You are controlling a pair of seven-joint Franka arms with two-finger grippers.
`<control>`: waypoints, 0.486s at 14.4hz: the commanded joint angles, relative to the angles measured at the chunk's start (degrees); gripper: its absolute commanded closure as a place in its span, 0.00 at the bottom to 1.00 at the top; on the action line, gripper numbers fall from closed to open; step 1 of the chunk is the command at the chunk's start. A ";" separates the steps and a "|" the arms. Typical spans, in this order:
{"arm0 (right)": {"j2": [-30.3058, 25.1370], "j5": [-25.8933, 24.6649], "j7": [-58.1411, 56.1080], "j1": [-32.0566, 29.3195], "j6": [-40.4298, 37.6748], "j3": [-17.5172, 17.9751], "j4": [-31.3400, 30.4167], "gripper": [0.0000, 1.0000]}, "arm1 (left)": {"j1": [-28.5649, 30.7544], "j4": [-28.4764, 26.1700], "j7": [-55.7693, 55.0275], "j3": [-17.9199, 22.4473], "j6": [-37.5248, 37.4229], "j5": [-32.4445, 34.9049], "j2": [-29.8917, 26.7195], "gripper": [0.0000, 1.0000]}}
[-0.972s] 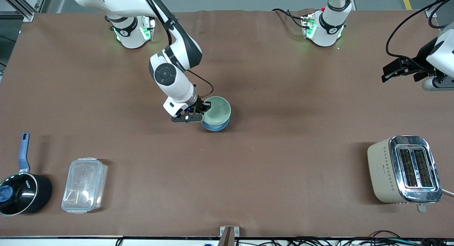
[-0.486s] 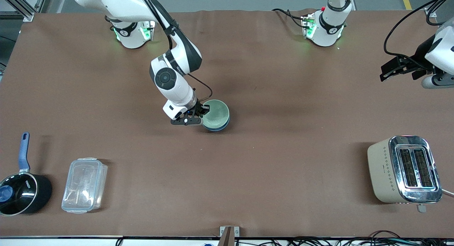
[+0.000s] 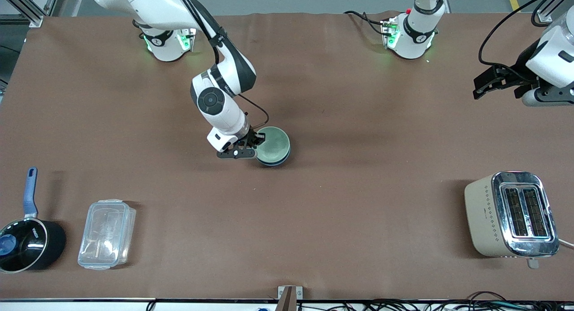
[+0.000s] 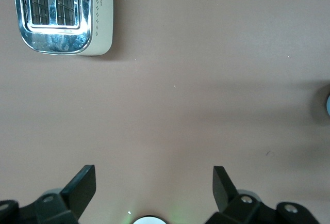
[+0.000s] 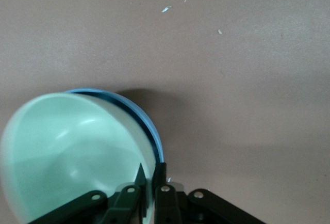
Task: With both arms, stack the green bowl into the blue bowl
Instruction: 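Lower the green bowl into the blue bowl and open the right gripper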
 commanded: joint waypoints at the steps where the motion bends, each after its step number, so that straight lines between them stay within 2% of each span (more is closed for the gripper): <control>1: -0.16 0.81 0.72 0.46 0.61 -0.19 -0.46 0.22 | -0.01 -0.80 -0.41 0.00 -0.28 -0.88 -0.94 0.00; 2: -0.33 0.81 1.16 0.38 0.43 -0.19 -0.37 0.04 | -0.01 -0.80 -0.41 0.00 -0.28 -0.79 -0.76 0.00; 3: -0.94 0.81 1.95 0.38 0.17 -0.19 -0.37 0.00 | -0.09 -0.80 -0.41 0.00 -0.28 -0.79 -0.59 0.00; 7: -8.83 0.37 2.57 -2.86 -9.47 -0.89 1.21 0.00 | -0.10 -0.72 -0.15 -0.35 0.77 -0.44 -0.41 0.00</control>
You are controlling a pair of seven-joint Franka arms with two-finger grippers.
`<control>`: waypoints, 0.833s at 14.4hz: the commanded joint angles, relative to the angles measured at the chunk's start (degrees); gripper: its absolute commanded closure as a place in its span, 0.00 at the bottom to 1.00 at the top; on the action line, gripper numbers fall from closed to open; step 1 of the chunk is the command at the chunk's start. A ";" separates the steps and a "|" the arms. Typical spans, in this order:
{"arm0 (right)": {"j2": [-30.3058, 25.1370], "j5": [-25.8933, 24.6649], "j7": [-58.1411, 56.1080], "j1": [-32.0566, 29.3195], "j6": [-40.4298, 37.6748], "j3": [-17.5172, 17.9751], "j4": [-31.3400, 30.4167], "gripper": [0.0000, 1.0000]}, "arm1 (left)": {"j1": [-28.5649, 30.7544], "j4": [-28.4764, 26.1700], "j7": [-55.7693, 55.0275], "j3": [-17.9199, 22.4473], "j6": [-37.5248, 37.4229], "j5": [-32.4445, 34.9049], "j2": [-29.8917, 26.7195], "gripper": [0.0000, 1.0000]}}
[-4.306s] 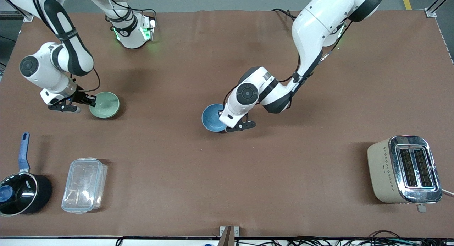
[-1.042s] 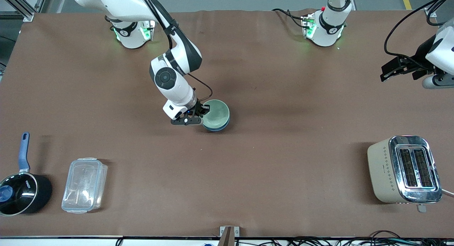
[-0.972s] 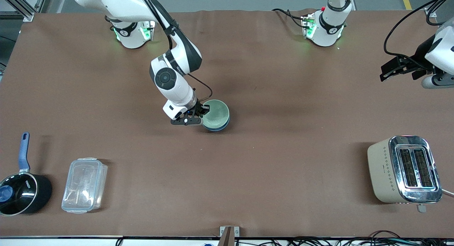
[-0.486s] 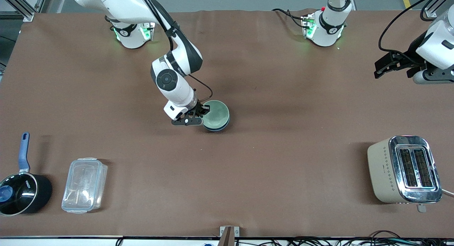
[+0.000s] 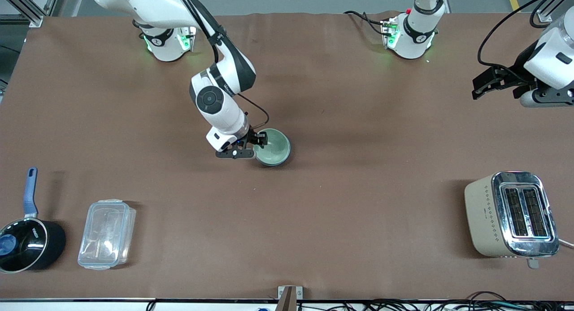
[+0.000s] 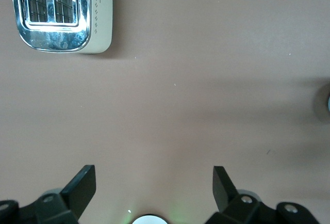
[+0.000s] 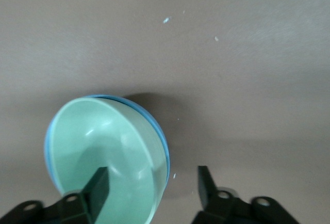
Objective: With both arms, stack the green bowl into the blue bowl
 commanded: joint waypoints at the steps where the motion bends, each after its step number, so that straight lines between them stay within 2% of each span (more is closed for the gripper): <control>1: -8.75 0.28 0.32 -4.11 -8.33 -0.38 0.06 0.00 | 0.02 -0.28 0.03 -0.30 1.44 -0.61 -0.35 0.00; 2: -10.95 -0.41 0.15 -5.60 -9.84 -0.46 0.15 0.00 | -0.15 -0.29 0.03 -0.39 1.53 -0.61 -0.26 0.00; 4: -14.91 -5.66 -0.29 -9.11 -12.74 -0.38 0.33 0.00 | -0.33 -0.11 0.20 -0.83 1.71 -0.44 0.09 0.00; 7: -18.44 -11.04 -1.34 -15.43 -15.13 -0.38 1.99 0.00 | -0.59 -0.28 0.82 -1.62 2.24 -0.52 0.18 0.00; 9: -19.23 -12.20 -4.67 -18.87 -16.70 -0.47 4.36 0.00 | -0.68 -0.29 0.73 -1.97 2.24 -0.35 0.18 0.00; 12: -18.88 -12.64 -10.38 -25.20 -26.43 -0.38 12.78 0.00 | -0.24 -0.29 0.91 -1.97 2.24 -0.09 0.18 0.00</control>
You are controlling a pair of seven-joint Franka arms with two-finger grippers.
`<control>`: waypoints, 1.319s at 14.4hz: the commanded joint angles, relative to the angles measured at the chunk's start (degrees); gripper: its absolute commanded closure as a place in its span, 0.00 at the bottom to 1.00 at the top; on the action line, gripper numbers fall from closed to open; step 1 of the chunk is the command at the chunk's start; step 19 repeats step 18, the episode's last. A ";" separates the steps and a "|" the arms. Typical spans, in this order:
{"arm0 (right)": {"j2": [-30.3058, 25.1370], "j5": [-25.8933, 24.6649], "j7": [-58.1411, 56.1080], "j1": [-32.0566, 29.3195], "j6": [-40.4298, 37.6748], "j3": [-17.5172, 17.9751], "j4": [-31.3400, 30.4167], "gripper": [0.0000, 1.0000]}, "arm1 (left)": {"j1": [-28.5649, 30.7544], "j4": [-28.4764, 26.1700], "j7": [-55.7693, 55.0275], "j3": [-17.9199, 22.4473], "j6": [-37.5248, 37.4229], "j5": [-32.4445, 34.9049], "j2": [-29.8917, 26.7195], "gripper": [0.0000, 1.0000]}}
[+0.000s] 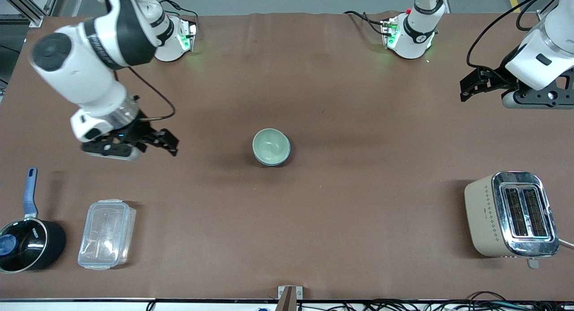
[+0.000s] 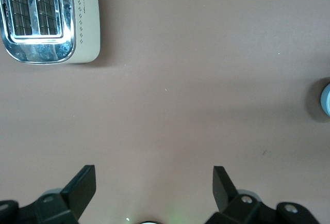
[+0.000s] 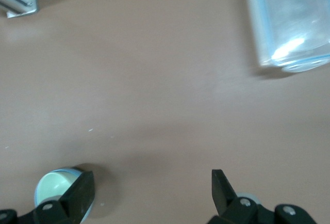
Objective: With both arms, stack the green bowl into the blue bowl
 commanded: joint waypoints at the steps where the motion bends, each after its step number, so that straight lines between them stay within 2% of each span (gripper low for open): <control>1: 0.23 -1.05 -5.73 -6.10 -8.38 1.03 8.00 0.00 | 0.68 -0.18 1.13 -0.14 0.41 -0.09 -0.36 0.00; 5: 0.23 -1.05 -10.40 -12.70 -17.79 1.03 18.37 0.00 | 1.12 0.00 3.78 0.57 -0.64 0.00 -1.07 0.00; 9: 0.31 -4.03 -14.37 -14.82 -27.72 1.03 25.59 0.00 | 0.94 1.05 3.69 0.39 -2.49 1.85 -1.07 0.00; 12: -0.47 -3.95 -14.37 -14.83 -30.64 0.86 26.04 0.00 | 0.94 2.63 3.60 0.48 -2.40 1.85 -0.63 0.00; 14: -4.15 -4.47 -14.11 -14.74 -35.55 1.21 24.56 0.00 | 1.03 2.64 3.78 0.48 -2.40 1.85 -0.63 0.00; 16: -6.62 -4.65 -14.10 -14.74 -34.70 1.21 20.70 0.00 | 0.94 2.72 3.78 0.48 -2.40 1.85 -0.54 0.00; 19: -6.72 -4.56 -14.37 -14.74 -34.07 1.21 20.15 0.00 | 0.94 2.64 3.69 0.48 -2.40 1.85 -0.37 0.00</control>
